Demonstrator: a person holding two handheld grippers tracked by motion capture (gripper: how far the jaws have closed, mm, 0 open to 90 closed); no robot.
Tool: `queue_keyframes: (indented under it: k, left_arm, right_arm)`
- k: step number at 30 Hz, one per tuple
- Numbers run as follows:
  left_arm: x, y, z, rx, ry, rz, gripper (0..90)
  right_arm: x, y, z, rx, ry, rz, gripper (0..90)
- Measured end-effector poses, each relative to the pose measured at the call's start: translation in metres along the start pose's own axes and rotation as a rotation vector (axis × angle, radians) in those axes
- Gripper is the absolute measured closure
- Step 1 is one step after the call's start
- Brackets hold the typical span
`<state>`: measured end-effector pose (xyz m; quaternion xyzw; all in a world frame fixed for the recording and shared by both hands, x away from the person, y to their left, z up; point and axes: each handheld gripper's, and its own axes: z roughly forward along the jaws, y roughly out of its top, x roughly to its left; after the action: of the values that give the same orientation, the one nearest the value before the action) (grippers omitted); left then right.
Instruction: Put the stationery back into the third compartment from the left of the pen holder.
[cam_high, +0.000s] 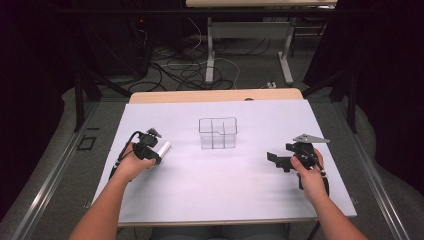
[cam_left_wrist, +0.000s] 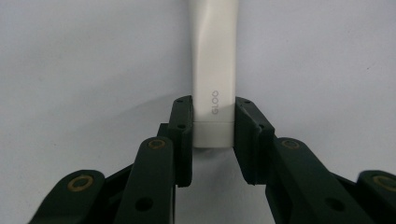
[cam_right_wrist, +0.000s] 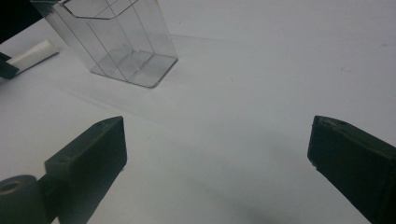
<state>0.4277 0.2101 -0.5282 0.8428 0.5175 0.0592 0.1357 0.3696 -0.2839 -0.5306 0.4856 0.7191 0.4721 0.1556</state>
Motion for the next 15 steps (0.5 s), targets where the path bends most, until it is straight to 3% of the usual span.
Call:
queue_keyframes:
  k: [6, 15]
  left_arm:
    - [0.004, -0.004, -0.001, -0.027, -0.029, -0.060, 71.1]
    - [0.004, -0.011, -0.006, -0.110, -0.063, -0.108, 71.2]
  right_arm:
    - [0.000, 0.001, -0.002, 0.000, -0.006, 0.011, 5.7]
    - [0.007, 0.003, -0.001, 0.023, 0.007, 0.018, 5.7]
